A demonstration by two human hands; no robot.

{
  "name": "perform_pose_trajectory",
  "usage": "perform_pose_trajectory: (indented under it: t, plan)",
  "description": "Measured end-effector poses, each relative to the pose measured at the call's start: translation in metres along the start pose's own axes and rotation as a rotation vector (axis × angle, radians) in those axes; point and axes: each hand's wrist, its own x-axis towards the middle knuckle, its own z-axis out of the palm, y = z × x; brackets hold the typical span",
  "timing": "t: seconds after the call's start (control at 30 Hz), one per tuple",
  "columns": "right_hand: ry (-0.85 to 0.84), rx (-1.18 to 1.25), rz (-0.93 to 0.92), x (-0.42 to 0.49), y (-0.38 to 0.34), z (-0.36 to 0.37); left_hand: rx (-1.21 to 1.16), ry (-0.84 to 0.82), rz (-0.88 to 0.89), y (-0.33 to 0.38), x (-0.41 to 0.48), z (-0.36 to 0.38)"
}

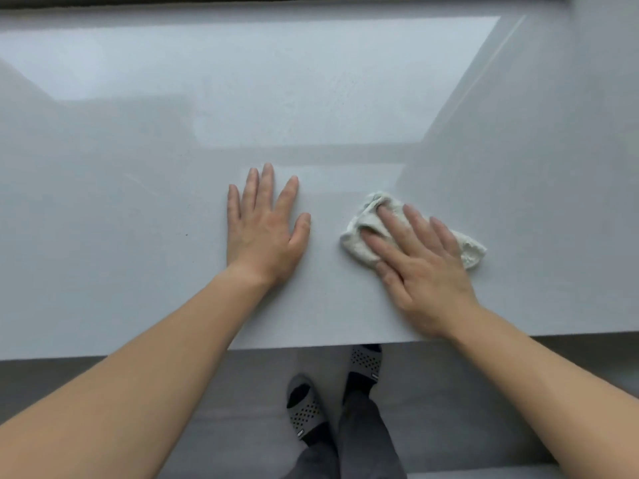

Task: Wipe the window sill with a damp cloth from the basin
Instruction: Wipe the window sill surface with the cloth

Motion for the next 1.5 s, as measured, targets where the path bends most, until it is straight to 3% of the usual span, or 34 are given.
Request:
perform_pose_trajectory:
  t: [0.07,0.13,0.27,0.33,0.43,0.53,0.6,0.67,0.77,0.83,0.9,0.97,1.0,1.03,1.13,1.2,1.23,1.3,1.37,1.4,1.43,1.5]
  plan:
    - [0.053,0.068,0.24,0.004,-0.014,-0.001,0.004,0.002,0.0,0.001,0.001,0.002]
    - [0.081,0.066,0.299,-0.008,-0.046,0.004,0.01,0.006,-0.001,0.001,0.001,0.003]
    - [-0.006,0.03,-0.122,-0.06,-0.056,0.011,-0.001,0.012,-0.004,0.001,0.0,0.002]
    - [-0.047,0.016,-0.178,-0.064,-0.019,0.007,-0.004,0.005,-0.005,0.002,-0.001,0.001]
    - [-0.014,0.044,0.15,-0.043,0.036,-0.005,-0.017,-0.005,-0.018,0.006,-0.001,-0.001]
    - [0.007,0.051,0.435,-0.025,0.034,-0.009,-0.073,0.029,-0.016,0.013,-0.001,0.0]
    - [-0.002,0.017,0.353,-0.036,0.01,-0.005,-0.098,0.062,0.048,0.023,0.0,0.003]
    - [-0.05,-0.015,0.117,-0.058,0.0,-0.001,-0.114,0.066,0.097,0.039,0.009,0.005]
    - [-0.099,-0.044,-0.132,-0.061,0.038,-0.006,-0.12,0.039,0.07,0.059,0.033,0.007]
    - [-0.085,-0.042,-0.024,-0.036,0.074,-0.012,-0.094,0.002,-0.013,0.067,0.049,0.009]
    - [-0.026,0.024,0.266,-0.001,0.098,-0.018,-0.019,-0.018,-0.076,0.071,0.055,0.014]
    - [0.026,0.039,0.507,0.03,0.095,-0.019,0.042,-0.009,-0.08,0.073,0.055,0.018]
    - [0.04,0.023,0.53,0.038,0.084,-0.018,0.047,-0.006,-0.081,0.073,0.054,0.018]
    - [0.042,0.016,0.462,0.04,0.072,-0.016,0.047,-0.005,-0.082,0.073,0.054,0.018]
    - [-0.052,-0.007,-0.005,0.026,0.065,-0.016,0.049,0.003,-0.083,0.073,0.054,0.018]
    - [-0.088,-0.007,-0.137,0.038,0.096,-0.024,0.042,0.004,-0.083,0.073,0.053,0.017]
    - [-0.082,-0.007,-0.103,0.053,0.113,-0.027,0.039,0.005,-0.084,0.073,0.053,0.017]
    - [-0.04,0.019,0.14,0.093,0.137,-0.034,0.031,0.007,-0.088,0.074,0.053,0.016]
    - [-0.002,0.042,0.381,0.126,0.136,-0.037,0.028,0.004,-0.093,0.075,0.054,0.015]
    - [0.006,0.026,0.412,0.134,0.127,-0.037,0.022,0.004,-0.095,0.075,0.054,0.014]
    - [0.006,0.006,0.356,0.135,0.116,-0.035,0.013,0.003,-0.097,0.076,0.054,0.014]
    - [-0.028,-0.023,0.065,0.12,0.101,-0.032,-0.002,0.014,-0.106,0.076,0.053,0.014]
